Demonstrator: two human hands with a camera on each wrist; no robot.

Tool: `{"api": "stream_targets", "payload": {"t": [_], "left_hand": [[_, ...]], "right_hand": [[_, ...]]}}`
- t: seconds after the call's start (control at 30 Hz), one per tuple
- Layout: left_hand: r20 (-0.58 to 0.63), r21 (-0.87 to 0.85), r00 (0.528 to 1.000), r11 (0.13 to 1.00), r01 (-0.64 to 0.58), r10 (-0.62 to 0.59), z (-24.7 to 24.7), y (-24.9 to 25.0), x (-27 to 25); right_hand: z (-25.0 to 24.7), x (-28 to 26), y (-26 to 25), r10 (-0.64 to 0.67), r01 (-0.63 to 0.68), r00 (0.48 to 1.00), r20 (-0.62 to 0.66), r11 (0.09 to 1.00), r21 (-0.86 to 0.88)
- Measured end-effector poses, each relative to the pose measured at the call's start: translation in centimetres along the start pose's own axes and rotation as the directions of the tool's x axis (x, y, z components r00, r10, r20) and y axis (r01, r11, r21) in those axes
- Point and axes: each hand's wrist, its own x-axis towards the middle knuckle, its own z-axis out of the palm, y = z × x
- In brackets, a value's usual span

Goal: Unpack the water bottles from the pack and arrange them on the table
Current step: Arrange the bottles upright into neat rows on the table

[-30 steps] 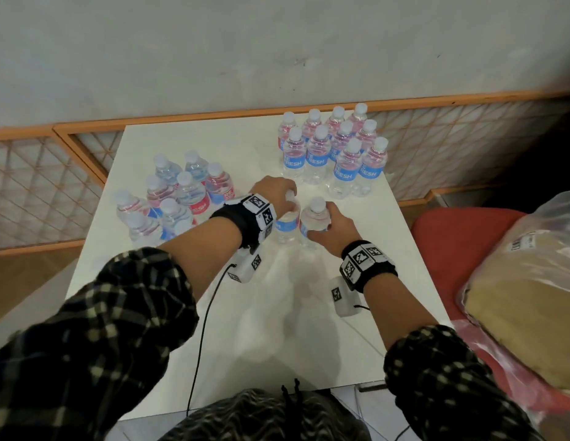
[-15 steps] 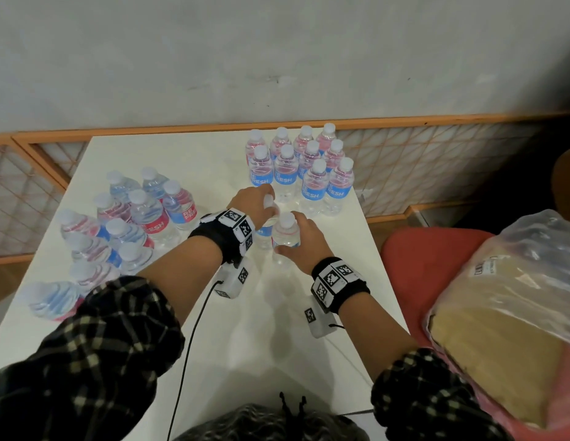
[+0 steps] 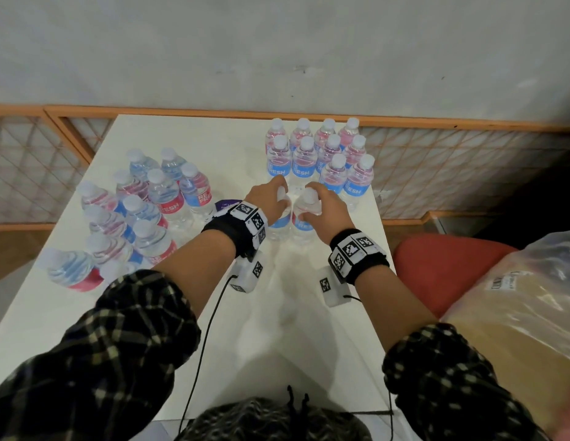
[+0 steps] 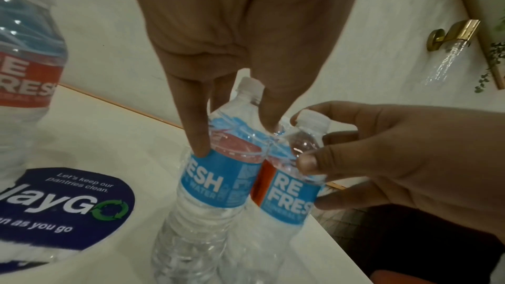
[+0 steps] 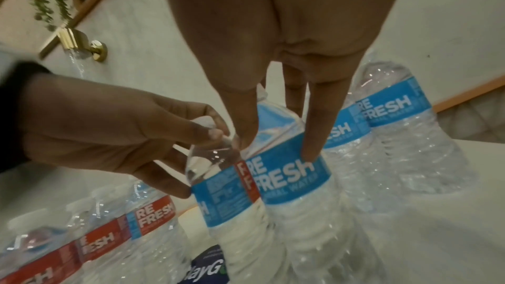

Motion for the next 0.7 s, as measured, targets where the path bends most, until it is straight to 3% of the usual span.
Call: {"api": "stream_targets", "payload": {"t": [0.2, 0.43, 0.57, 0.7], "left_hand": [[-0.007, 0.003, 1.000, 1.000, -0.025, 0.025, -0.3, -1.0, -0.1], [0.013, -0.039, 0.997, 0.996, -0.078, 0.079, -0.1, -1.5, 0.5], [-0.006, -0.091, 0.995, 0.991, -0.095, 0.095, 0.2, -1.8, 0.8], [0.008, -0.102, 0.994, 0.989, -0.111, 0.112, 0.0, -2.0, 0.8]], "right_hand": [[1.3, 1.0, 1.4, 0.158, -0.129, 0.982, -0.106, 0.963, 0.238], [5.9, -2.0, 5.7, 0.436, -0.419, 0.899, 0.031, 0.839, 0.348], [6.9, -2.8, 6.3, 0.484, -0.444, 0.875, -0.002, 0.804, 0.396], [6.4, -2.2, 5.9, 0.493, -0.444, 0.868, -0.062, 0.826, 0.348]]}}
